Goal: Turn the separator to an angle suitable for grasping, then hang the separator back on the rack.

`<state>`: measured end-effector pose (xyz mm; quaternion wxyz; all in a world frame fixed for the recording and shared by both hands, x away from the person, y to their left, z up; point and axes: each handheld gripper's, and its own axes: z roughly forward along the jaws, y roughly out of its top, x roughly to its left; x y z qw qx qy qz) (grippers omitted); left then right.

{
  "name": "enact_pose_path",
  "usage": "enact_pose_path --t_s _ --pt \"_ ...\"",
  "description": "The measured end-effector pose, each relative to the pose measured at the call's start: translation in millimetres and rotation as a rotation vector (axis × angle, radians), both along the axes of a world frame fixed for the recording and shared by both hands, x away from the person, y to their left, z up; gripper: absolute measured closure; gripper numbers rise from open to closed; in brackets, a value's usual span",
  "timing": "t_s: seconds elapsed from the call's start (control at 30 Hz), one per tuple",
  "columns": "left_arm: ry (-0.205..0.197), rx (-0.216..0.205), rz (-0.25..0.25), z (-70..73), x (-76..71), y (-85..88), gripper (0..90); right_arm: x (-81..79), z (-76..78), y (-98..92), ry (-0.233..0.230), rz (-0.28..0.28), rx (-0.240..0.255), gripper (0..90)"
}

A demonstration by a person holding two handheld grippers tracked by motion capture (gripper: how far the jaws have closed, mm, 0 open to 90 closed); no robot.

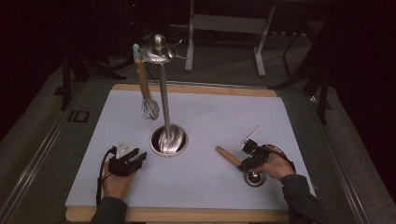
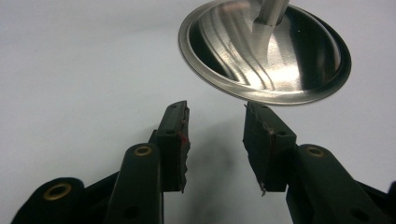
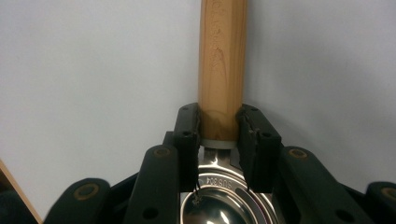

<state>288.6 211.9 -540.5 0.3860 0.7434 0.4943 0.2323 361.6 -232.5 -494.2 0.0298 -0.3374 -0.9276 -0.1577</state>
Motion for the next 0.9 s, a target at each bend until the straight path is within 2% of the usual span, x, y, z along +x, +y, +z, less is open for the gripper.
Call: enact_pose_path --t_s 0.27,0.63,0.9 --pt "0.001 0.0 0.0 0.0 0.2 0.1 60.5 -0.6 9.6 4.1 -0.045 -0.014 0.036 70.7" --pt "0.001 0.0 0.0 0.0 0.1 0.1 60.5 -5.0 19.1 17.3 -0.106 -0.003 0.066 70.8" --pt "-0.002 -0.001 0.001 0.0 -0.2 0.0 60.5 -8.4 25.6 28.7 -0.131 0.025 0.096 70.8"
